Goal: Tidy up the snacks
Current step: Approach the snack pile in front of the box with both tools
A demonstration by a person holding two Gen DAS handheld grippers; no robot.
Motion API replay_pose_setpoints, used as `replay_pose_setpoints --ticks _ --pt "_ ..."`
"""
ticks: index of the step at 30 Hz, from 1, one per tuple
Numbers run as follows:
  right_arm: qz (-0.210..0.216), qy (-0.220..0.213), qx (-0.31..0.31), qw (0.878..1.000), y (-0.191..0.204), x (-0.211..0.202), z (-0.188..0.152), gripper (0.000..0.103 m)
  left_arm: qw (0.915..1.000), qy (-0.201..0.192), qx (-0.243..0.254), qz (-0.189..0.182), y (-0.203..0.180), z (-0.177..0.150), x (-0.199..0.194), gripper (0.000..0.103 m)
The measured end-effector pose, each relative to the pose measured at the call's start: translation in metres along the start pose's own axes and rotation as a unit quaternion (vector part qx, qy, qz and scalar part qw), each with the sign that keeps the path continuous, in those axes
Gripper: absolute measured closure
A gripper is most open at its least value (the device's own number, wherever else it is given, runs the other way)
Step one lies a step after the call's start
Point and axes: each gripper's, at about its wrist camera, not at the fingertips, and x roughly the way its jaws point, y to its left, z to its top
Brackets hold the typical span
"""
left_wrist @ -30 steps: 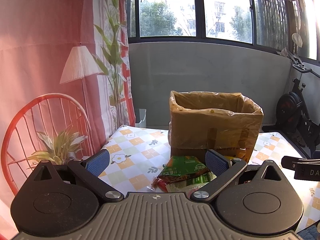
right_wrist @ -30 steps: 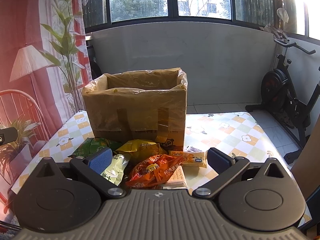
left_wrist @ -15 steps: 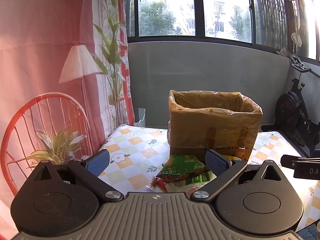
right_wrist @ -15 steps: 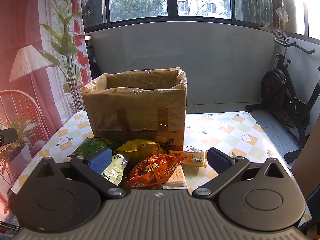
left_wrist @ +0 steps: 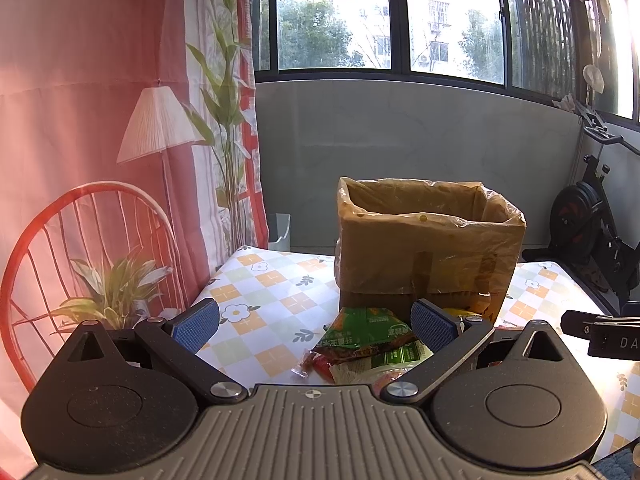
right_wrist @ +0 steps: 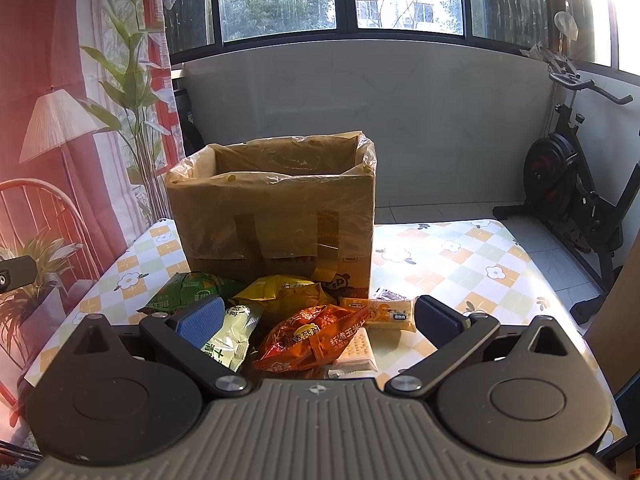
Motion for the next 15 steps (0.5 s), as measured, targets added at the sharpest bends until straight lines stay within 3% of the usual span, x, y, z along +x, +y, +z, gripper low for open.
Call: replay_pose_setpoints --ticks 3,6,13,15 --pt "0.012 -0.020 0.022 0.999 -0.009 0.001 -0.001 0.000 0.9999 -0.004 0.004 0.016 0.005 0.000 0.005 0.000" --pt "0.046 -0.084 0.041 0.995 -0.023 -0.003 -0.002 0.000 0.9992 -0.004 -0.001 0.040 0.015 0.000 0.014 0.001" --pt "0.033 -0.099 0.030 0.994 -0.034 0.021 0.018 0.000 0.9987 -0.022 -0.003 0.046 0.033 0.005 0.036 0.001" --pt "0.009 -0.098 0.024 0.995 -0.033 0.032 0.021 0.000 0.9983 -0.030 0.009 0.050 0.031 0.006 0.044 0.001"
